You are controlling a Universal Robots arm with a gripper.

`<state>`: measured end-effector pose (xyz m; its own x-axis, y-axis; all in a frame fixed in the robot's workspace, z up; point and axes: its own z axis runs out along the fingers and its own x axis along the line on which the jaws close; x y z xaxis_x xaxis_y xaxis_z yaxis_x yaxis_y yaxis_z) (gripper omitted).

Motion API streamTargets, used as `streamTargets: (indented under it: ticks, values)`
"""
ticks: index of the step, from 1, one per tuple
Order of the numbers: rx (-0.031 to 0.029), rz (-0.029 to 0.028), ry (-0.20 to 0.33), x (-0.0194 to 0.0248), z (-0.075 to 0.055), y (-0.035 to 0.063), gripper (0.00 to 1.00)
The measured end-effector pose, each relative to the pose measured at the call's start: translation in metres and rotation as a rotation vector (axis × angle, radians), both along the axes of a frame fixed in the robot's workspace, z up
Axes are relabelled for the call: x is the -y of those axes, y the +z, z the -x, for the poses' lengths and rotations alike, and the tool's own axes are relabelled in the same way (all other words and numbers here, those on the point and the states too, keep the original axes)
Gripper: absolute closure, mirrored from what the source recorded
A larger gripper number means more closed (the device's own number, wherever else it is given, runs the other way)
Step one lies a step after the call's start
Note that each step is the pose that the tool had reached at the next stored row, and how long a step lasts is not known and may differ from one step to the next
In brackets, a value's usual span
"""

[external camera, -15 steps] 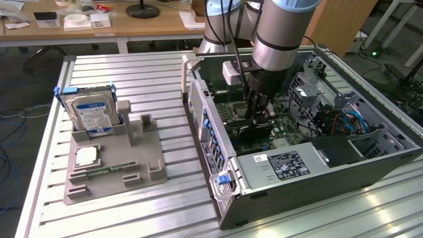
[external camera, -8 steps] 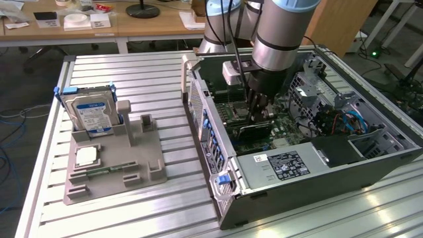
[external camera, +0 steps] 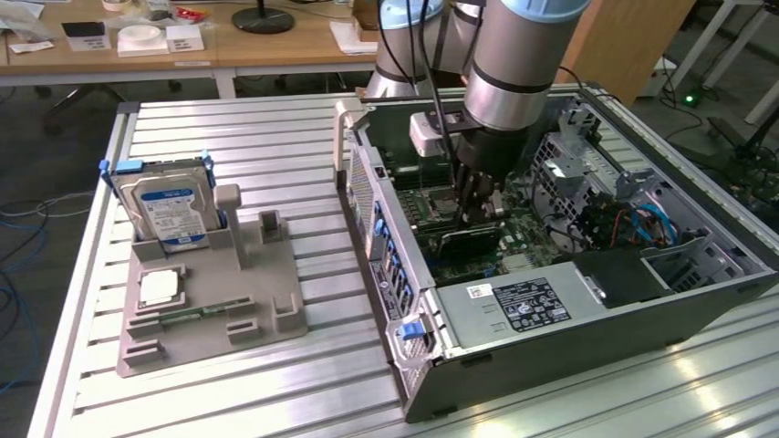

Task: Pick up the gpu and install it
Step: 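Insert the gpu into the slot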

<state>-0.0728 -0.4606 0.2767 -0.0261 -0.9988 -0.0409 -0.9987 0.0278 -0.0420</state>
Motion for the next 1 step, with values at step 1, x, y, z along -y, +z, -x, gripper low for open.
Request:
streamTargets:
  ticks: [1]
  values:
    - [0.0000, 0.0000, 0.000, 0.0000, 0.0000, 0.0000, 0.89]
